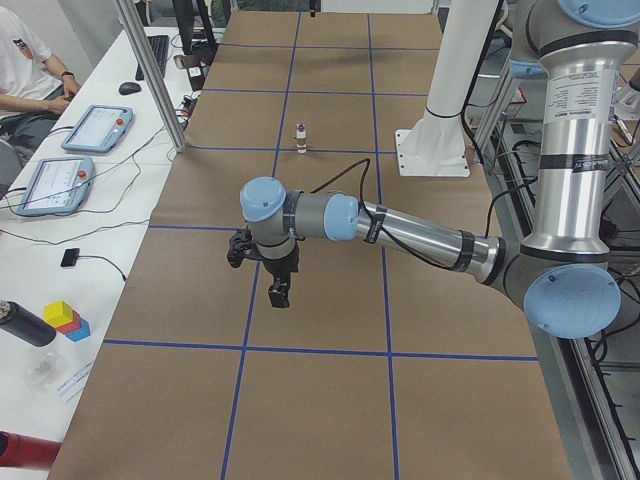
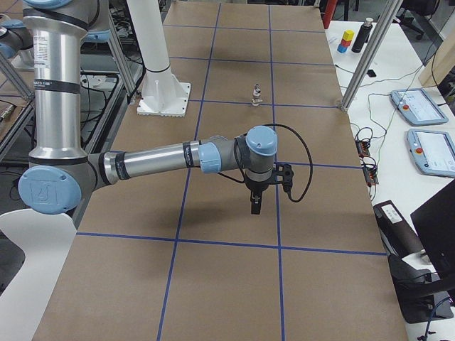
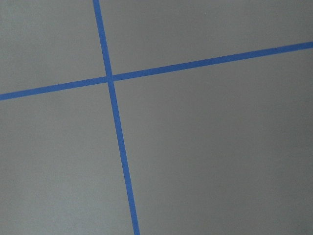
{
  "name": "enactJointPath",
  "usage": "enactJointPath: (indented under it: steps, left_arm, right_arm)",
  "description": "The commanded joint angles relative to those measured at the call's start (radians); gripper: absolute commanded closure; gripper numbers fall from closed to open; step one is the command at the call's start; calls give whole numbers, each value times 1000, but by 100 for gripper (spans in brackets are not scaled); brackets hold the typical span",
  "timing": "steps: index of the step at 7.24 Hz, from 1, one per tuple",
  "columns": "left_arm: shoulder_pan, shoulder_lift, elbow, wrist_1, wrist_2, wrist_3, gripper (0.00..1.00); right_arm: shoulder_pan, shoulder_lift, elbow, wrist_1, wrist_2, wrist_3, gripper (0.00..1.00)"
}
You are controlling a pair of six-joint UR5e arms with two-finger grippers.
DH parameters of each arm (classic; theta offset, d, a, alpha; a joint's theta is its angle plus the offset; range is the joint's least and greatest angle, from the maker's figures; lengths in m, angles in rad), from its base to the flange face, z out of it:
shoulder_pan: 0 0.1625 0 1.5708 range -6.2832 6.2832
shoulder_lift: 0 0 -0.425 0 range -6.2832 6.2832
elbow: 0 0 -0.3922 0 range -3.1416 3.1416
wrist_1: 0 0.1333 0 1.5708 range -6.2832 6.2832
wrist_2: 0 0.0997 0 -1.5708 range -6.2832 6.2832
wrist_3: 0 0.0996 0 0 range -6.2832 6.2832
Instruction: Assemble PPR valve and pipe with both arms
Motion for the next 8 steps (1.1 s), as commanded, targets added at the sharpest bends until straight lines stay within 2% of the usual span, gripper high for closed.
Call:
enactJointPath:
  steps: [1,3,8]
  left_arm:
    - [-32,-11,61,-33,-3,81,0]
    - [-37,-13,85,-33,-4,69,0]
    - [-37,-19,75,-35,-4,50,0]
  right_arm:
    - [10,-9,0,1,2,-4,0]
    - [13,-17,0,-1,15,-5,0]
    - [19,-35,9,2,15,0,0]
